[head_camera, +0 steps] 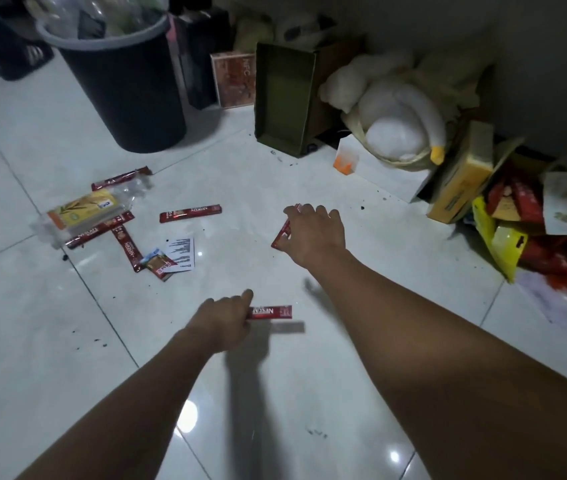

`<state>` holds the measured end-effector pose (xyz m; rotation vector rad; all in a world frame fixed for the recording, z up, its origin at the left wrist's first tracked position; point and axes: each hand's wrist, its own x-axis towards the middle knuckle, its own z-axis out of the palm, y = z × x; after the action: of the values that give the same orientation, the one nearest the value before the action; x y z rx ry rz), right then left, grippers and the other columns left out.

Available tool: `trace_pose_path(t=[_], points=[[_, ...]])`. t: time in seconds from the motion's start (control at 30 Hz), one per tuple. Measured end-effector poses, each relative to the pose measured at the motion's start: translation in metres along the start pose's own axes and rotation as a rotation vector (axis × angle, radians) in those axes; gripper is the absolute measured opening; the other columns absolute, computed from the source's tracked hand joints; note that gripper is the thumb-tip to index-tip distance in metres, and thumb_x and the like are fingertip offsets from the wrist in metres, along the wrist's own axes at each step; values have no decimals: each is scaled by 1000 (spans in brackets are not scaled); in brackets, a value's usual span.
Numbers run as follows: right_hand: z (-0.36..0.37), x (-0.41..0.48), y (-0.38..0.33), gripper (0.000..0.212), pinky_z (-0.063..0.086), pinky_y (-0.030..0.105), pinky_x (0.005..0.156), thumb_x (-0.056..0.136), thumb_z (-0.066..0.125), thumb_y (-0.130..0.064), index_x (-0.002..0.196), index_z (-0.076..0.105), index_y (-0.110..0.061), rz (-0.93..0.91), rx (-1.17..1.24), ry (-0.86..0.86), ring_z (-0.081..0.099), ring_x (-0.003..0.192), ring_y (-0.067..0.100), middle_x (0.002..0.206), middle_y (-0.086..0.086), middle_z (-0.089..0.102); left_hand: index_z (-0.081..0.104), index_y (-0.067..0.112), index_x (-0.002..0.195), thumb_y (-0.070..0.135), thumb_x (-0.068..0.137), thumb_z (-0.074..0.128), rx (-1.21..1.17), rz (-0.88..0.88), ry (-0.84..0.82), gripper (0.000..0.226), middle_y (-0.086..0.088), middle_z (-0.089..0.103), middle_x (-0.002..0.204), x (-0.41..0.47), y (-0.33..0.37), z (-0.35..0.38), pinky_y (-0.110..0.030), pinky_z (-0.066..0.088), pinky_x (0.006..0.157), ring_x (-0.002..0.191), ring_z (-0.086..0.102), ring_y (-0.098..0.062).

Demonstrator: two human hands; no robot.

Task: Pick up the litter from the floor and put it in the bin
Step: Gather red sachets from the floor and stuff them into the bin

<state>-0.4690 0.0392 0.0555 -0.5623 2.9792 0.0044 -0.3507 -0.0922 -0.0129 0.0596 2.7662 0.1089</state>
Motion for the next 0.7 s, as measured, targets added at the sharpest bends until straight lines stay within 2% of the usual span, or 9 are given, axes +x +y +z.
trace_pose_path(t=[0.1,0.2,0.33,0.53,0.6,0.7], points=[[-2,1,-1,48,28,37,102,93,46,-39,138,41,-22,2,-1,-5,40,126,25,140,6,45,38,12,116,24,93,44,-50,-135,139,27,-9,62,104,5,-23,-32,-32,39,69,95,61,-31],[-8,0,2,49,28,37,102,93,46,-40,139,41,-22,0,9,-14,41,126,25,139,6,45,51,13,104,31,95,42,-11,-260,242,22,-10,63,100,6,-40,-64,-32,41,71,93,61,-31],[-27,-4,13,46,30,37,98,94,46,-40,137,42,-22,-18,19,-3,45,121,26,132,5,50,59,15,96,28,94,43,-13,-359,271,21,-8,63,100,6,-40,-103,-30,37,71,94,61,-29],[-62,-13,49,48,33,38,96,95,44,-43,138,41,-22,13,7,27,47,120,27,130,7,51,56,18,88,27,93,42,-23,-399,242,17,-7,64,101,5,-14,-132,-30,40,74,94,62,-27],[-62,-10,51,48,33,38,97,95,44,-43,138,41,-22,31,20,26,46,120,27,130,7,51,58,17,91,26,93,43,-24,-404,268,18,-7,64,102,6,-13,-136,-29,38,73,95,61,-28],[-51,-1,39,47,32,37,97,95,45,-42,137,42,-21,54,73,0,46,121,26,130,7,51,61,18,110,26,93,44,-17,-410,307,25,-8,65,103,9,-21,-139,-29,37,72,97,62,-28]])
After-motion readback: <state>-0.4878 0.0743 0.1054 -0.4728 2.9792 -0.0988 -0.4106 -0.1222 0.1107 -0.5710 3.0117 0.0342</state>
